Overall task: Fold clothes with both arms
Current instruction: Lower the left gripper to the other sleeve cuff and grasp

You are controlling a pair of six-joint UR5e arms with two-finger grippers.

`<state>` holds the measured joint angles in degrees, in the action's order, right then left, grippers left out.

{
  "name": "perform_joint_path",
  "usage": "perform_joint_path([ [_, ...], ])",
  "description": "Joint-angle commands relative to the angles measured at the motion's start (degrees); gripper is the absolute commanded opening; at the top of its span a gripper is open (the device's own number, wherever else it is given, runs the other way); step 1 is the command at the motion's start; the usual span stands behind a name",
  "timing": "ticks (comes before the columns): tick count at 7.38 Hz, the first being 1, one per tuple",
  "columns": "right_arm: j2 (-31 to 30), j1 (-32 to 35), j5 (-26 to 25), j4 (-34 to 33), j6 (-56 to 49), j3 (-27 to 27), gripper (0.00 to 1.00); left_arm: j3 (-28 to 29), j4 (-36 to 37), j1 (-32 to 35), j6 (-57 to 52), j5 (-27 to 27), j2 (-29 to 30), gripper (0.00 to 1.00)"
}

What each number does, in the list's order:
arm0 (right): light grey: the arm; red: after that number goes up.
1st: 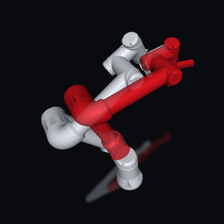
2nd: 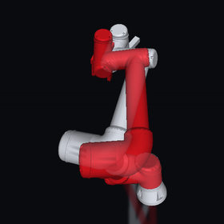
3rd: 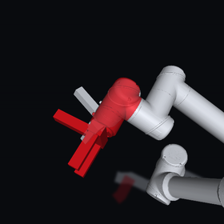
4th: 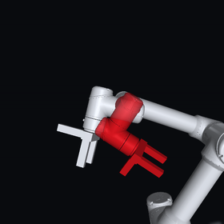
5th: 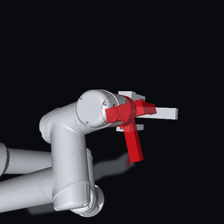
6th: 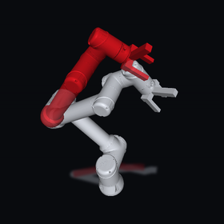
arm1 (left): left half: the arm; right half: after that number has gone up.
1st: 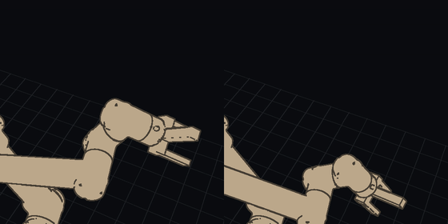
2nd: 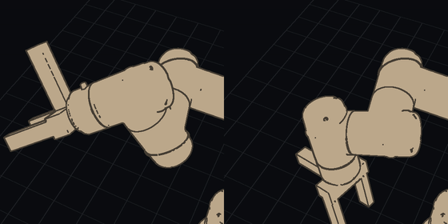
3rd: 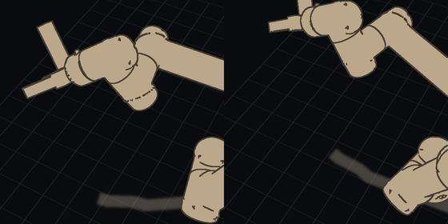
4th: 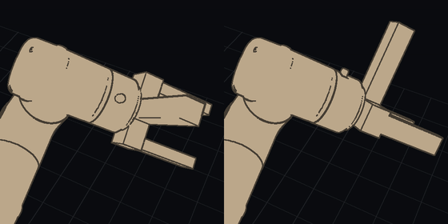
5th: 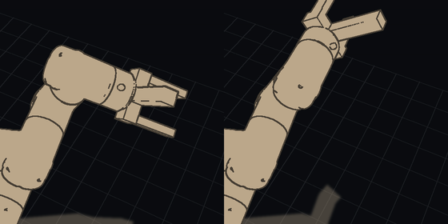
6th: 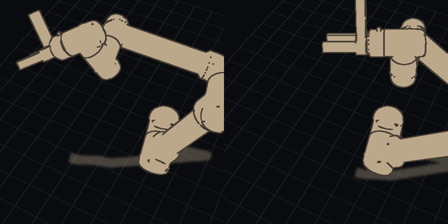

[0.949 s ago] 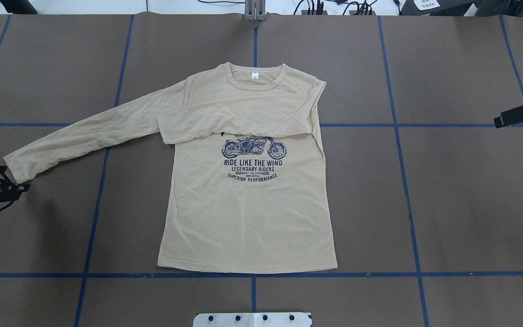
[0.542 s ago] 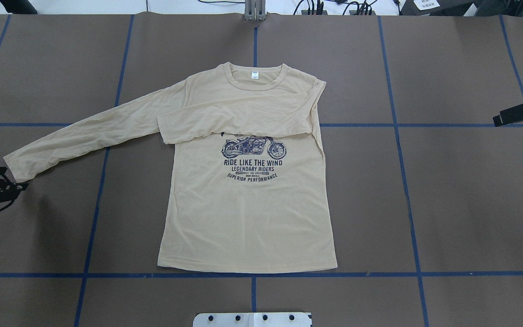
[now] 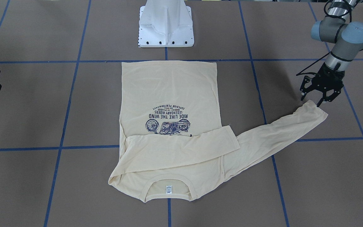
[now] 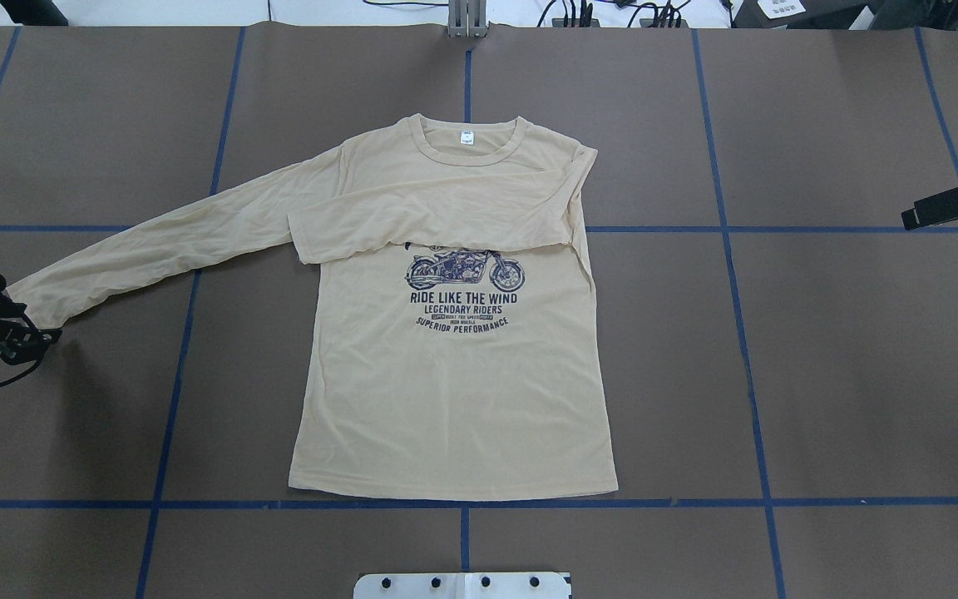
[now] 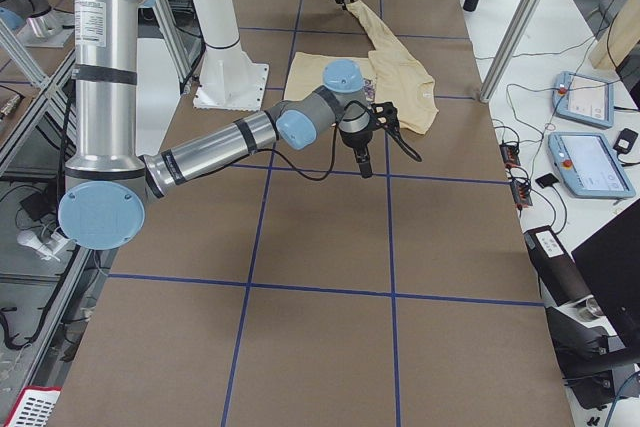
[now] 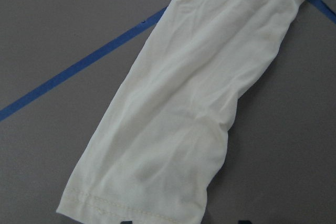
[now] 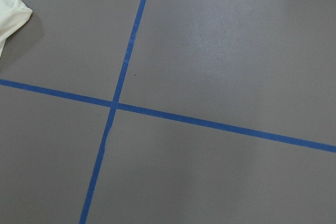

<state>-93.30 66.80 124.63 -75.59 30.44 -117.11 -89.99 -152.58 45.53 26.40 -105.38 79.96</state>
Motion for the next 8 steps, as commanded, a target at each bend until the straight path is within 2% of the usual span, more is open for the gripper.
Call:
perform_joint_path([
  [1,-0.04,0.0,0.0,0.0,0.15,-0.05,1.0,0.61,0.0,0.0,-0.04,0.0,0.37,0.49],
  [3,-0.04,0.0,0.0,0.09,0.23,-0.05,1.0,0.35,-0.17,0.26,-0.04,0.0,-0.59,0.0],
  [6,-0.04,0.0,0.0,0.09,0.41,-0.05,1.0,-1.32,-1.58,0.87,-3.55,-0.09,-1.92,0.0],
  [8,-0.04,0.0,-0.09,0.09,0.41,-0.05,1.0,-3.16,1.47,1.48,-3.55,-0.27,1.31,0.0],
])
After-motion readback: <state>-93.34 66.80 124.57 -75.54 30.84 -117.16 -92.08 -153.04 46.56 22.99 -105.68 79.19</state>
